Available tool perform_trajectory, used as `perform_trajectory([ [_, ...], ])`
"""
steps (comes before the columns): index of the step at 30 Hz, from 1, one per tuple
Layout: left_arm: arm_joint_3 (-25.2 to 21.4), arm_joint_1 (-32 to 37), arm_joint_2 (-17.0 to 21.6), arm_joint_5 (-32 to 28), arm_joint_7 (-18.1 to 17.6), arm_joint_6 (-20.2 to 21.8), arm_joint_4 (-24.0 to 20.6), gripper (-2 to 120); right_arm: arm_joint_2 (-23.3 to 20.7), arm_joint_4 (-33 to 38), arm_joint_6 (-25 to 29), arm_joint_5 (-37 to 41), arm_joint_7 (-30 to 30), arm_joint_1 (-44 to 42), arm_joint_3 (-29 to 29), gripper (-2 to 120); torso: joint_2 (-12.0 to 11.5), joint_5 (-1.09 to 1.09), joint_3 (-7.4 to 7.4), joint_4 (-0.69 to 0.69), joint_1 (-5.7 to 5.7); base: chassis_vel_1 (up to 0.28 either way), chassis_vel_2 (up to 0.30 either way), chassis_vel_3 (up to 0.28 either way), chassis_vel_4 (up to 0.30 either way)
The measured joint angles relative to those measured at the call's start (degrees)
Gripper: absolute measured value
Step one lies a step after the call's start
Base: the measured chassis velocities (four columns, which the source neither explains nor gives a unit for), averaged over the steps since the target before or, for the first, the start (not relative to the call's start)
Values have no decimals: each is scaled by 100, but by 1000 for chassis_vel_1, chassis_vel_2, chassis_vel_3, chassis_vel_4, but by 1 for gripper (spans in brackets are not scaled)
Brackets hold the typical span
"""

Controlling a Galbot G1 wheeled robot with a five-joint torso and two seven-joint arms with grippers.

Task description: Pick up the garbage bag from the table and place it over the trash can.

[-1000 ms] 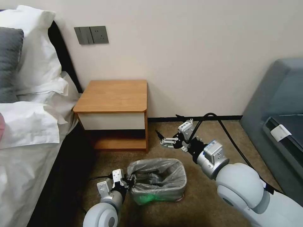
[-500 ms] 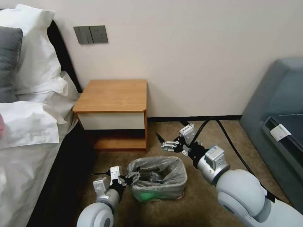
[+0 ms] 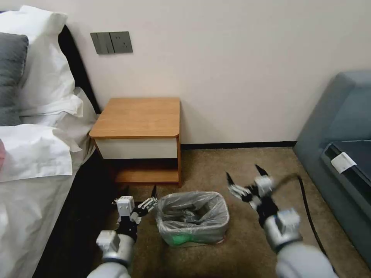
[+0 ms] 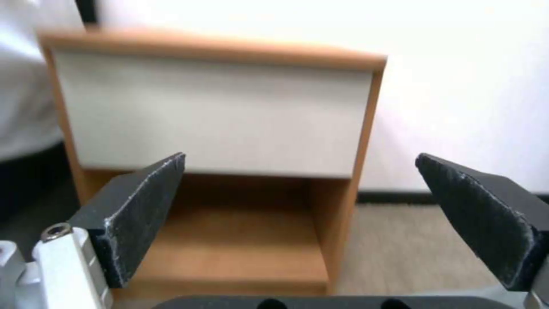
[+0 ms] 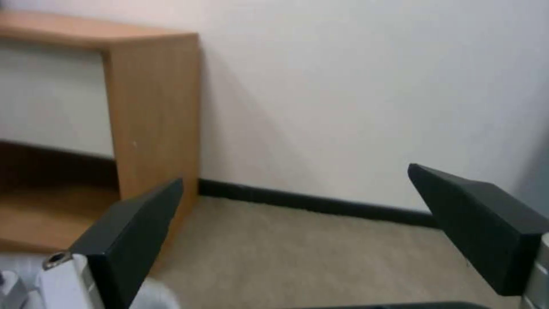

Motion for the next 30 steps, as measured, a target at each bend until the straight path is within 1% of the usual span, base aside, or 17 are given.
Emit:
perform_trajectory([
  [1, -594, 598, -118, -248, 300, -458, -242, 100, 615, -23, 930, -282, -188, -633, 215, 100, 0, -3, 0, 3, 0, 0, 0, 0, 0],
  [2, -847, 897, -144, -469, 363, -564, -360, 100, 708, 25, 1167, -339, -136, -794, 254, 100, 0, -3, 0, 3, 0, 0, 0, 0, 0],
  [3, -847, 897, -144, -469, 363, -564, -360, 100, 708, 25, 1167, -339, -136, -794, 254, 100, 0, -3, 0, 3, 0, 0, 0, 0, 0],
  [6, -1351, 1537, -145, -1018, 509, -626, -588, 100, 688, 104, 1562, -459, 251, -1079, 252, 100, 0, 0, 0, 6, 0, 0, 0, 0, 0],
  [10, -1413, 1674, -138, -1132, 539, -576, -636, 100, 750, 154, 1594, -620, 343, -1147, 254, 100, 0, -2, 0, 4, 0, 0, 0, 0, 0],
  [30, -1385, 1641, -128, -1139, 519, -502, -631, 100, 728, 169, 1520, -610, 353, -1101, 233, 100, 0, -1, 1, 4, 0, 0, 0, 0, 0],
])
